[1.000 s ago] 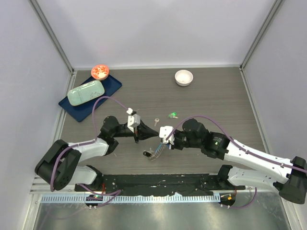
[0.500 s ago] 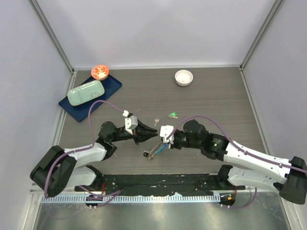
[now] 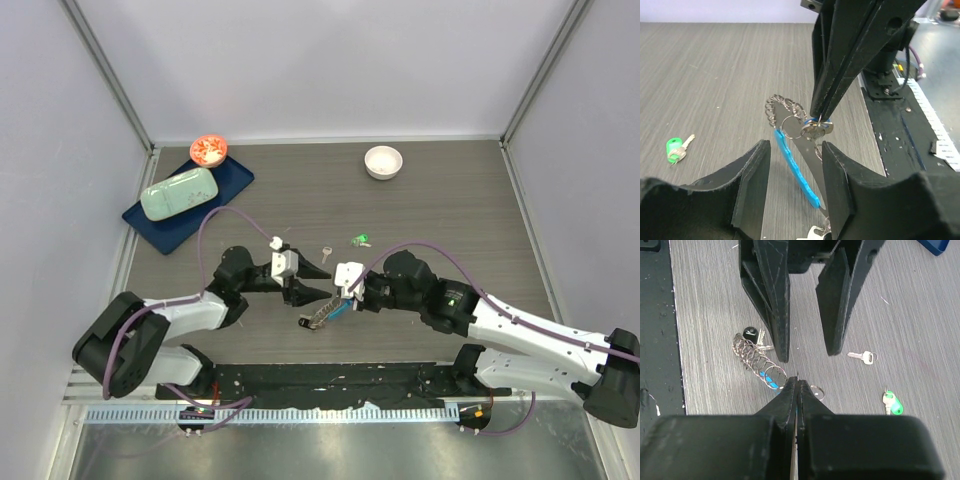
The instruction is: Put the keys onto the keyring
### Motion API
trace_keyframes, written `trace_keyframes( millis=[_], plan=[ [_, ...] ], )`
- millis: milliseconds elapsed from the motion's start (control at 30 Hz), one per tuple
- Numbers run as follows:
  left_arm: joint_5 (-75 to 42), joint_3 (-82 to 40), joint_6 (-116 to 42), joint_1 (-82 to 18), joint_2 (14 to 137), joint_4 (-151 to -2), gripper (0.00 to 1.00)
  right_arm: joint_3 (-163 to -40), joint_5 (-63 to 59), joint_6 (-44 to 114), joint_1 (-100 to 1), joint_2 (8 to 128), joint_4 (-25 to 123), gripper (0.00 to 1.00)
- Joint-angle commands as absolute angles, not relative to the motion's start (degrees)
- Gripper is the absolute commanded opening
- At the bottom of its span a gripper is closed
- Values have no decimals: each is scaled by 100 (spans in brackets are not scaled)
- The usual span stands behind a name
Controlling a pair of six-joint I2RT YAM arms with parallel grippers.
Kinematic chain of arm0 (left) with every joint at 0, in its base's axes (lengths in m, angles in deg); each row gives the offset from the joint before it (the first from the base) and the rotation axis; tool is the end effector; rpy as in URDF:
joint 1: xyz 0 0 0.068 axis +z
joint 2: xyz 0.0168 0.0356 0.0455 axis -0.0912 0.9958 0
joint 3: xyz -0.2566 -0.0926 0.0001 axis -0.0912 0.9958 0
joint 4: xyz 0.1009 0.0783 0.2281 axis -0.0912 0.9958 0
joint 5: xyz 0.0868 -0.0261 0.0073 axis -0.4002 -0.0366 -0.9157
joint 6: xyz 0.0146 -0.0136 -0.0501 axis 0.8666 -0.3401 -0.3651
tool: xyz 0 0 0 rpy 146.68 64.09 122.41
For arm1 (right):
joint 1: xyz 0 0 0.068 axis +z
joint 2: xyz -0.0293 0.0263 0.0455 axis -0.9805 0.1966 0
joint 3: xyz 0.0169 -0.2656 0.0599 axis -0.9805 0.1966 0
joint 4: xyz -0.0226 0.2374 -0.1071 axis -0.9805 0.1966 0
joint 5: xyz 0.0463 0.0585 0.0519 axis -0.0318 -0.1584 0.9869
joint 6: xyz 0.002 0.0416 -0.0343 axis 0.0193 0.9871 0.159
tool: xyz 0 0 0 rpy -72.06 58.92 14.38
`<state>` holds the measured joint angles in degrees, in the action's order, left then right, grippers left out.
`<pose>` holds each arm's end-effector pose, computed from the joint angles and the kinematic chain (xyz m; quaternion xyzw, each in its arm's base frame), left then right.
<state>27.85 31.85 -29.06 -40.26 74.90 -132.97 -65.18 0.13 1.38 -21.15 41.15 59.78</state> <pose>0.1756 -0.1576 0.2037 0.4752 0.5107 -0.5036 0.5096 0.1105 0.1853 0.2743 -0.6031 0.5962 0.2118 0.4857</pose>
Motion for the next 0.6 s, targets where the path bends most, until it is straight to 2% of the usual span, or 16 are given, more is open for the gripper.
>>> trace_keyframes(
  millis=[0,267,367,567],
  plan=[
    [3883,2525,-2085,-4021,7758,-12734,49,-6762,186,112,-2118,4006,5794,1],
    [4703,1777,-1251,-4004,8058,-11048,43,-6814,275,42,-2118,4033,5873,1],
    [4660,1619,-811,-3986,8014,-10291,44,-6832,222,33,-2118,4050,5829,1],
    [4090,1943,-714,-3854,7514,-10253,48,-7025,125,-108,-2118,4305,5697,1]
  ],
)
